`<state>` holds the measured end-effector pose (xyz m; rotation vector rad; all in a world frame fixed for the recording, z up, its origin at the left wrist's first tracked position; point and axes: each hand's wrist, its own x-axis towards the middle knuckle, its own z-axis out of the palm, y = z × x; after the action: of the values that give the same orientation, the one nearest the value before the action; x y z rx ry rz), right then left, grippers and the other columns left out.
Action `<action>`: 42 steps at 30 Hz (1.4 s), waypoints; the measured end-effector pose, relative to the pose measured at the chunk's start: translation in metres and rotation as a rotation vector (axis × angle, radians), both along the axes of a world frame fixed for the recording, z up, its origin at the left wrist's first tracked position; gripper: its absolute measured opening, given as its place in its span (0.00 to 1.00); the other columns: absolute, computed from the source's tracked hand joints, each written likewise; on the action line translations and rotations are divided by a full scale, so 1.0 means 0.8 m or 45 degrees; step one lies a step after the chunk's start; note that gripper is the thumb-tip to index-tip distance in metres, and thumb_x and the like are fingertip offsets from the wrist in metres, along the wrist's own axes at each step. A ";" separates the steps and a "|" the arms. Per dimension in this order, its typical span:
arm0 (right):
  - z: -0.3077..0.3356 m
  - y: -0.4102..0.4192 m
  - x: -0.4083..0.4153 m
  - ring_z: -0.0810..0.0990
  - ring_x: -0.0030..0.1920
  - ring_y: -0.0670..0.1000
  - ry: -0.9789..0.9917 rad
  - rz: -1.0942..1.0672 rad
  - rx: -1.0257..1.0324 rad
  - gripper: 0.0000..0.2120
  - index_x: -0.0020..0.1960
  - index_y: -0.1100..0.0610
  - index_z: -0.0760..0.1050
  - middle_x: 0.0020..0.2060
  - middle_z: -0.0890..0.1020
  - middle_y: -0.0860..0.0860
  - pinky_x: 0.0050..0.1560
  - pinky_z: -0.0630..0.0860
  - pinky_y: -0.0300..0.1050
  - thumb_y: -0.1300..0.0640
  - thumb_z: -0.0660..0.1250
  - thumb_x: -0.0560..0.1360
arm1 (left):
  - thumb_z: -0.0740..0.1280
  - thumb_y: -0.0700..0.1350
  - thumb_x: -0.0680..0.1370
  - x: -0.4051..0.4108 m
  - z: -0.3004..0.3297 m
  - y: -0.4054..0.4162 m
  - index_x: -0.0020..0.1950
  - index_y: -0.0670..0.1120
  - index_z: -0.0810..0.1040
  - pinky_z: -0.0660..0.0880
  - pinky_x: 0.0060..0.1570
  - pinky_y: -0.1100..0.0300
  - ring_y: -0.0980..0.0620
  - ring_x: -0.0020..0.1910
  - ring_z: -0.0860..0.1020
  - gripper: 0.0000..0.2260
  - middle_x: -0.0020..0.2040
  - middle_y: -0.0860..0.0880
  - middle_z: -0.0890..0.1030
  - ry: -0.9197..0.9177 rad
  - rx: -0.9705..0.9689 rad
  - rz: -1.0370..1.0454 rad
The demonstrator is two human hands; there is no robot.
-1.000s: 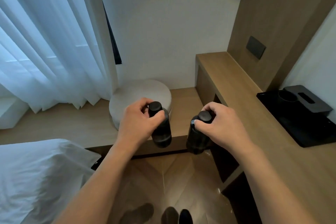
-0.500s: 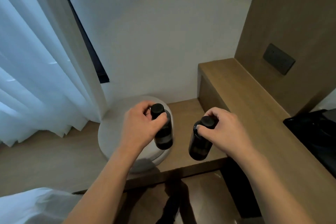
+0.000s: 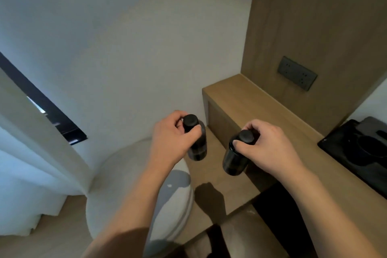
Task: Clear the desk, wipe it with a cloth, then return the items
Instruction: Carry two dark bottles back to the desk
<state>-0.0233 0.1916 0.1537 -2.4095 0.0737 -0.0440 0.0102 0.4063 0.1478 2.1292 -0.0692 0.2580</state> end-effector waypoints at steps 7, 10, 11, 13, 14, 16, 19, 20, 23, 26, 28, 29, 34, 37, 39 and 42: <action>0.007 -0.061 -0.011 0.75 0.42 0.43 -0.012 -0.238 0.069 0.09 0.42 0.47 0.74 0.40 0.78 0.43 0.34 0.69 0.40 0.49 0.74 0.69 | 0.74 0.42 0.72 0.035 0.008 -0.081 0.44 0.51 0.79 0.69 0.32 0.71 0.63 0.29 0.71 0.07 0.25 0.65 0.73 0.026 0.013 -0.338; 0.002 -0.103 -0.031 0.76 0.43 0.44 -0.004 -0.385 0.070 0.09 0.42 0.47 0.74 0.41 0.79 0.43 0.38 0.75 0.44 0.48 0.74 0.69 | 0.74 0.44 0.72 0.042 0.006 -0.131 0.44 0.53 0.79 0.67 0.32 0.72 0.63 0.29 0.72 0.07 0.26 0.65 0.74 0.037 0.017 -0.481; 0.001 -0.118 -0.041 0.76 0.43 0.44 -0.003 -0.448 0.074 0.09 0.42 0.47 0.74 0.41 0.79 0.43 0.39 0.77 0.46 0.48 0.74 0.68 | 0.75 0.45 0.71 0.044 0.005 -0.149 0.45 0.54 0.79 0.67 0.32 0.72 0.63 0.30 0.72 0.07 0.27 0.65 0.74 0.039 0.021 -0.534; -0.001 -0.146 -0.063 0.76 0.42 0.43 0.004 -0.579 0.083 0.09 0.43 0.47 0.75 0.41 0.79 0.43 0.39 0.77 0.45 0.48 0.75 0.68 | 0.75 0.47 0.71 0.046 0.003 -0.188 0.46 0.54 0.80 0.69 0.33 0.71 0.63 0.31 0.73 0.07 0.29 0.65 0.75 0.038 0.039 -0.648; -0.002 -0.160 -0.075 0.76 0.42 0.43 0.005 -0.643 0.082 0.10 0.44 0.48 0.75 0.41 0.79 0.43 0.39 0.77 0.44 0.49 0.75 0.69 | 0.75 0.47 0.71 0.046 0.001 -0.209 0.47 0.54 0.80 0.69 0.34 0.70 0.63 0.32 0.73 0.07 0.29 0.65 0.76 0.038 0.054 -0.707; -0.003 -0.187 -0.101 0.75 0.43 0.43 0.002 -0.772 0.083 0.10 0.46 0.48 0.75 0.42 0.78 0.42 0.39 0.74 0.42 0.49 0.75 0.69 | 0.75 0.47 0.72 0.040 -0.003 -0.253 0.48 0.53 0.81 0.69 0.34 0.71 0.63 0.32 0.74 0.08 0.30 0.65 0.76 0.041 0.075 -0.846; -0.007 -0.230 -0.143 0.75 0.42 0.43 -0.010 -0.962 0.086 0.09 0.45 0.48 0.75 0.42 0.78 0.43 0.39 0.72 0.42 0.50 0.74 0.70 | 0.75 0.47 0.72 0.026 -0.010 -0.322 0.49 0.52 0.81 0.70 0.36 0.74 0.65 0.36 0.76 0.08 0.33 0.61 0.78 0.065 0.088 -1.031; -0.009 -0.245 -0.157 0.75 0.42 0.44 -0.006 -1.013 0.076 0.09 0.45 0.49 0.75 0.41 0.78 0.43 0.38 0.72 0.42 0.51 0.74 0.70 | 0.74 0.47 0.72 0.019 -0.013 -0.345 0.49 0.52 0.81 0.71 0.36 0.74 0.65 0.36 0.76 0.07 0.35 0.60 0.79 0.064 0.099 -1.082; -0.017 -0.293 -0.193 0.74 0.40 0.43 0.009 -1.140 0.053 0.09 0.45 0.50 0.75 0.41 0.77 0.45 0.35 0.68 0.40 0.52 0.74 0.70 | 0.74 0.47 0.73 -0.002 -0.020 -0.414 0.48 0.50 0.80 0.70 0.33 0.72 0.63 0.33 0.74 0.07 0.33 0.57 0.78 0.066 0.123 -1.206; -0.029 -0.349 -0.218 0.73 0.40 0.43 0.016 -1.227 0.023 0.08 0.43 0.50 0.74 0.40 0.76 0.45 0.34 0.68 0.40 0.52 0.74 0.71 | 0.73 0.48 0.73 -0.021 -0.028 -0.482 0.48 0.50 0.80 0.68 0.32 0.69 0.61 0.31 0.72 0.06 0.33 0.55 0.77 0.059 0.173 -1.337; -0.038 -0.391 -0.229 0.73 0.40 0.43 0.038 -1.260 -0.013 0.09 0.42 0.49 0.73 0.40 0.76 0.44 0.35 0.69 0.41 0.51 0.73 0.71 | 0.73 0.49 0.73 -0.027 -0.032 -0.526 0.48 0.50 0.80 0.68 0.32 0.66 0.59 0.31 0.72 0.07 0.31 0.53 0.77 0.012 0.231 -1.384; -0.044 -0.415 -0.234 0.73 0.40 0.43 0.047 -1.283 -0.026 0.09 0.43 0.49 0.73 0.41 0.76 0.44 0.36 0.70 0.42 0.51 0.73 0.71 | 0.73 0.50 0.73 -0.028 -0.033 -0.550 0.48 0.51 0.79 0.68 0.32 0.66 0.58 0.31 0.73 0.07 0.30 0.53 0.76 -0.005 0.251 -1.403; -0.077 -0.533 -0.251 0.74 0.44 0.49 0.072 -1.356 -0.065 0.10 0.47 0.55 0.75 0.44 0.77 0.48 0.43 0.72 0.48 0.50 0.72 0.73 | 0.72 0.52 0.75 -0.030 -0.040 -0.672 0.49 0.52 0.78 0.69 0.34 0.65 0.60 0.33 0.75 0.07 0.30 0.54 0.77 -0.110 0.326 -1.517; -0.091 -0.602 -0.256 0.73 0.47 0.51 0.151 -1.344 -0.116 0.11 0.50 0.54 0.73 0.47 0.75 0.50 0.45 0.67 0.45 0.50 0.70 0.74 | 0.72 0.53 0.76 -0.031 -0.049 -0.746 0.51 0.54 0.77 0.67 0.34 0.68 0.62 0.35 0.75 0.08 0.32 0.55 0.77 -0.121 0.367 -1.594; -0.103 -0.646 -0.254 0.71 0.47 0.50 0.233 -1.336 -0.146 0.11 0.53 0.54 0.73 0.48 0.73 0.51 0.46 0.66 0.45 0.50 0.70 0.75 | 0.71 0.53 0.77 -0.032 -0.062 -0.797 0.52 0.54 0.77 0.66 0.35 0.70 0.62 0.37 0.75 0.08 0.34 0.55 0.78 -0.121 0.375 -1.648; -0.131 -0.699 -0.250 0.72 0.47 0.51 0.235 -1.374 -0.167 0.10 0.53 0.52 0.74 0.47 0.72 0.49 0.46 0.67 0.45 0.51 0.70 0.75 | 0.71 0.52 0.77 -0.035 -0.091 -0.869 0.55 0.51 0.78 0.69 0.38 0.64 0.60 0.36 0.75 0.10 0.35 0.55 0.78 -0.127 0.394 -1.713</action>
<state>-0.2229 -0.3677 0.0491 -2.2066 1.4631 -0.3225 -0.0174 -0.2889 0.0750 1.8956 -1.5856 -0.4725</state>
